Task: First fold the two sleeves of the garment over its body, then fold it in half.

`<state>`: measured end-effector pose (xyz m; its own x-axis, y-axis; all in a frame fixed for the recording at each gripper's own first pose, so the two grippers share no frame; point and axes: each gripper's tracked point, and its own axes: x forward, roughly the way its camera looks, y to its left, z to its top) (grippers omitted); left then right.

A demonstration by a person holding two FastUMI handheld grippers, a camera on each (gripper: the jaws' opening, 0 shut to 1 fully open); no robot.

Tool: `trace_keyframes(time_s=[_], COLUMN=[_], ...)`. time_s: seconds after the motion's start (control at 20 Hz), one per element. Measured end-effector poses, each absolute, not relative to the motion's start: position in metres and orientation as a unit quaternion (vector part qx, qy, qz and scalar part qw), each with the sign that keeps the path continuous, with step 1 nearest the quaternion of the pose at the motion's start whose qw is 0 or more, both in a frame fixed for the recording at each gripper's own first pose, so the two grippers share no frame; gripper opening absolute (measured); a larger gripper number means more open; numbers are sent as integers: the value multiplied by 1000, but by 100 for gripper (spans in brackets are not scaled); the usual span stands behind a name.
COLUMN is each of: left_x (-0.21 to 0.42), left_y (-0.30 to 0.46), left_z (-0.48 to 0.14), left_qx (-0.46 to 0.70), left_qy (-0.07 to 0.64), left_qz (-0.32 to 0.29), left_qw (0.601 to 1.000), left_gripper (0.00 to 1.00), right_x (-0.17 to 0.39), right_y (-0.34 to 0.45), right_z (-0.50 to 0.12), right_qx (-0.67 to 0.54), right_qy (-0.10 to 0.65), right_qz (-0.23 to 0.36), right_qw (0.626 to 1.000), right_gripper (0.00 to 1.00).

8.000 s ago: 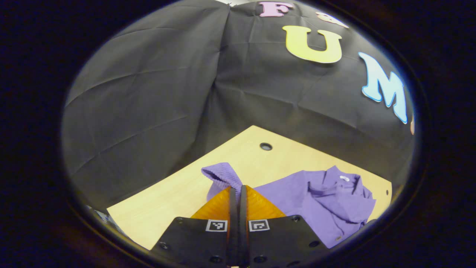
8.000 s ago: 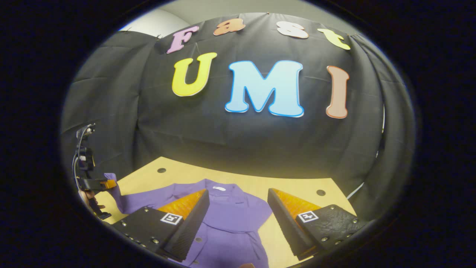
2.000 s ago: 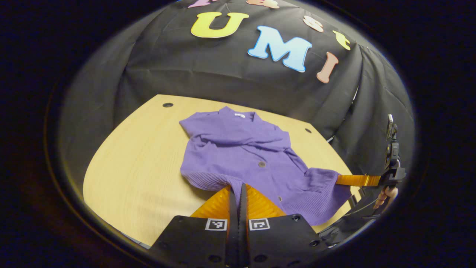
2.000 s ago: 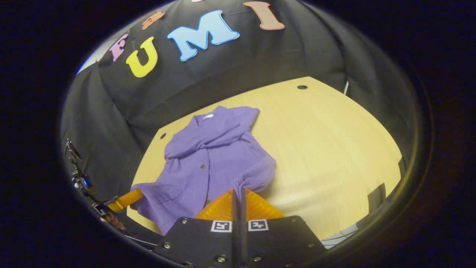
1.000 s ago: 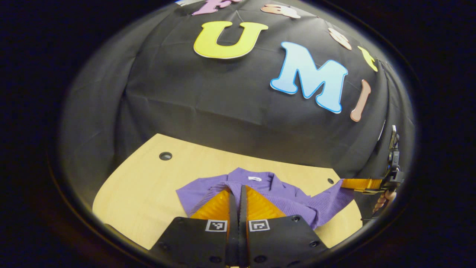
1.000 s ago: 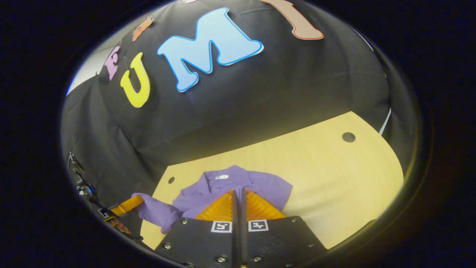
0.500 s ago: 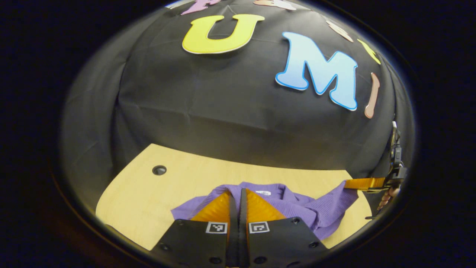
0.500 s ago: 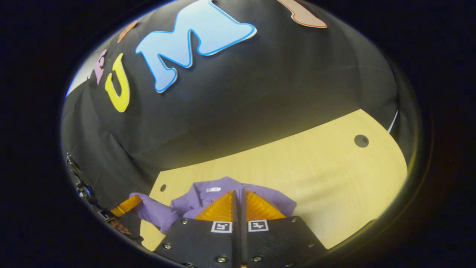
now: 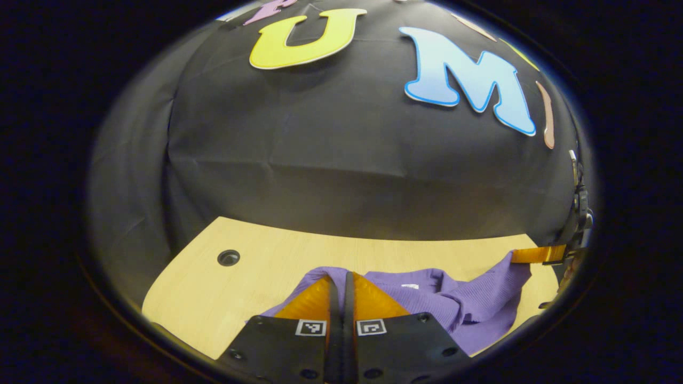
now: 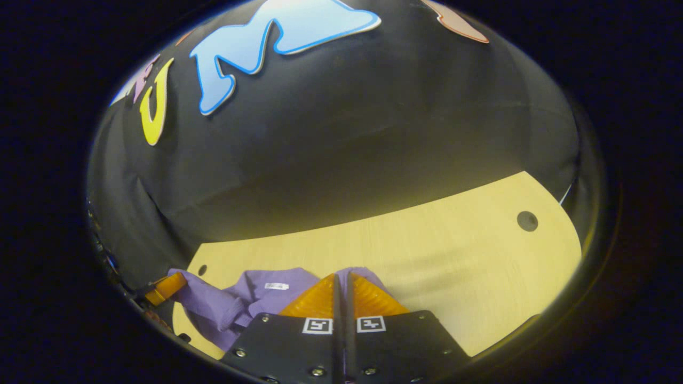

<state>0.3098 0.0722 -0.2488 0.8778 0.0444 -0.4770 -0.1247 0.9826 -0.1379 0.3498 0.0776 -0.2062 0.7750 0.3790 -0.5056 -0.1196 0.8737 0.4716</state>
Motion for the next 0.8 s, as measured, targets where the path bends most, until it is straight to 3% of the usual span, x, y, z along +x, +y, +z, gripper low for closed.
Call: trace_keyframes(time_s=[0.45, 0.65, 0.75, 0.8], left_x=[333, 329, 326, 323], left_y=[78, 76, 68, 65], left_z=[-292, -300, -301, -298], left_qx=[-55, -50, -53, -58], left_qy=[261, 274, 282, 285], left_qz=[69, 76, 72, 67], left_qw=[961, 957, 955, 954], left_gripper=[7, 16, 20, 31], right_x=[372, 366, 361, 358], right_y=[88, 88, 89, 88], right_z=[-247, -250, -243, -238], right_qx=[152, 109, 97, 92], right_qy=[329, 329, 325, 323], right_qz=[122, 124, 130, 129], right_qw=[924, 930, 932, 933], right_gripper=[3, 6, 15, 29])
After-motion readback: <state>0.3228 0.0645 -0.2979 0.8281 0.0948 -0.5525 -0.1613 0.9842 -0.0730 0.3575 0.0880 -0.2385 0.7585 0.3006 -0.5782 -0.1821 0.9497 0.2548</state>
